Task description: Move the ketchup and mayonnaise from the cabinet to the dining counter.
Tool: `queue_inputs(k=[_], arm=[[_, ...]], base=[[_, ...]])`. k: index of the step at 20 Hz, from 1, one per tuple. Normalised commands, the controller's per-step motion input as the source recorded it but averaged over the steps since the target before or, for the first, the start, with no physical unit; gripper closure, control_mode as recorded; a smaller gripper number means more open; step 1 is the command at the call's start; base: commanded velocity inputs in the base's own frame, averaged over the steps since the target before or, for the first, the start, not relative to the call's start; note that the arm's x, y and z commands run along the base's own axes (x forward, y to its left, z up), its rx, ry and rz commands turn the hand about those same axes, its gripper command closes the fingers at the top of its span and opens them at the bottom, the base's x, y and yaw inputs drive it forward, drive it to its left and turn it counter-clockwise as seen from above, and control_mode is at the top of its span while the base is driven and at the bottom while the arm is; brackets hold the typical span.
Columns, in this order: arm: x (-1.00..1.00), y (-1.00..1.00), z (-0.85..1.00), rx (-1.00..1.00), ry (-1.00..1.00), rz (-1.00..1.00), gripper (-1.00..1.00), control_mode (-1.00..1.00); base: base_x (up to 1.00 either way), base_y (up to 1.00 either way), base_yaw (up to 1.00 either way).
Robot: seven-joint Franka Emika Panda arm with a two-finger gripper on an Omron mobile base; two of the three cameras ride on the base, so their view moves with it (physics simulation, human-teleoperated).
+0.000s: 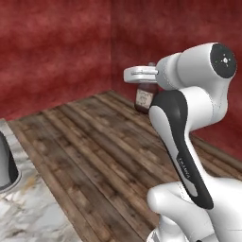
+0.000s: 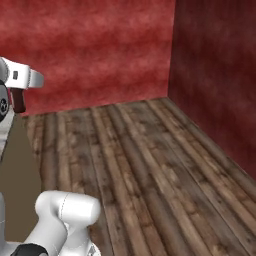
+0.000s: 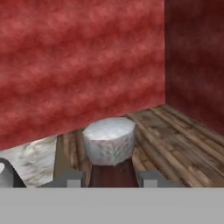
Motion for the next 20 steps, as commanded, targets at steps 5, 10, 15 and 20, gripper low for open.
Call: queue_inputs(k=[5, 10, 15, 20], arm=[[0.0, 0.0, 0.0, 0.0, 0.0, 0.0, 1.0, 1.0], [0.0, 0.0, 0.0, 0.0, 0.0, 0.0, 1.0, 1.0], [0.0, 0.0, 0.0, 0.0, 0.0, 0.0, 1.0, 1.0], [0.0, 0.0, 0.0, 0.0, 0.0, 0.0, 1.0, 1.0]], base=[[0.67, -0.38, 0.08], [0.68, -0.29, 0.21], [0.65, -0.13, 0.43], [0.65, -0.1, 0.43]])
